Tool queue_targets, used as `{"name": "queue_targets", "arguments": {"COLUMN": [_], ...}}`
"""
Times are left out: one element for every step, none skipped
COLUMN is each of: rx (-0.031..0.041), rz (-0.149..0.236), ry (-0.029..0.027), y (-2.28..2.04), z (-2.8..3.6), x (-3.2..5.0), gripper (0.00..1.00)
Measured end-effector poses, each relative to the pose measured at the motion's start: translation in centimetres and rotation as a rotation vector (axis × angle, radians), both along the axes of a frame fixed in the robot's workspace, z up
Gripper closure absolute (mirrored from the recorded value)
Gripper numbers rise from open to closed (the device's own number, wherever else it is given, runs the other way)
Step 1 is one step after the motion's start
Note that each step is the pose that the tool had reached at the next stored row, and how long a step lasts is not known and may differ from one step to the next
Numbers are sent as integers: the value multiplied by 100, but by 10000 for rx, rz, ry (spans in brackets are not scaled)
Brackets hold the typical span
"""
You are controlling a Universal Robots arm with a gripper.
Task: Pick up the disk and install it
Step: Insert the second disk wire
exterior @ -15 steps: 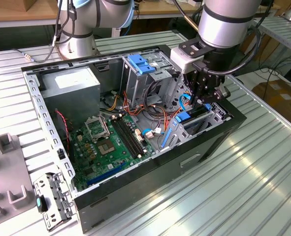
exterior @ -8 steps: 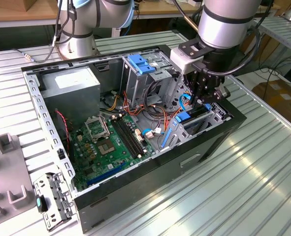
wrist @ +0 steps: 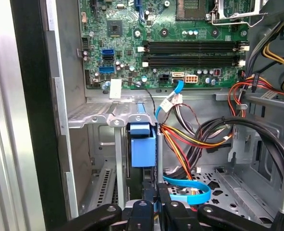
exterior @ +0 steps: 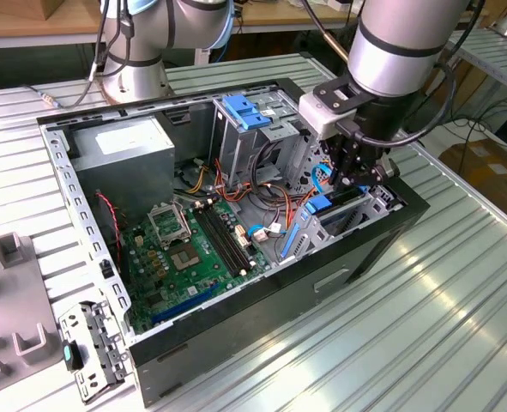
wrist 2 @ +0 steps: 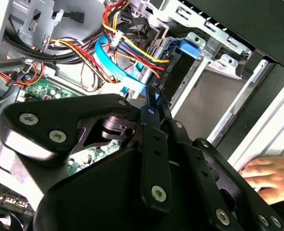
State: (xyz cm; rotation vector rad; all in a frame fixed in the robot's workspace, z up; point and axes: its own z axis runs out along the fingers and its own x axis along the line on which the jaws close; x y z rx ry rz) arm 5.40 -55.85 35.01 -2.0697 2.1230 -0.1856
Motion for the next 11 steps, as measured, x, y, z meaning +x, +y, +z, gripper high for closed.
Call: {"name": "queue_targets", "arguments": {"rx": [41,86,128,159,206,238,277,298,305,310,316], "rz": [-1,0,-1,0,0,0,0,0,0,0,0], "ry": [0,0,0,0,0,0,0,0,1,0,0], "y": [-11,-20,-24,-24,-25,-26,-29,-33,-38,-42,-47], "z": [-4,-7,-10,-13,-17,-22,-27,-32,-36,-39,-42], "x": [0,0,0,0,1,3,5,8,9,10,12], "gripper": [84,84,84,84,84,84,84,84,84,84,84]}}
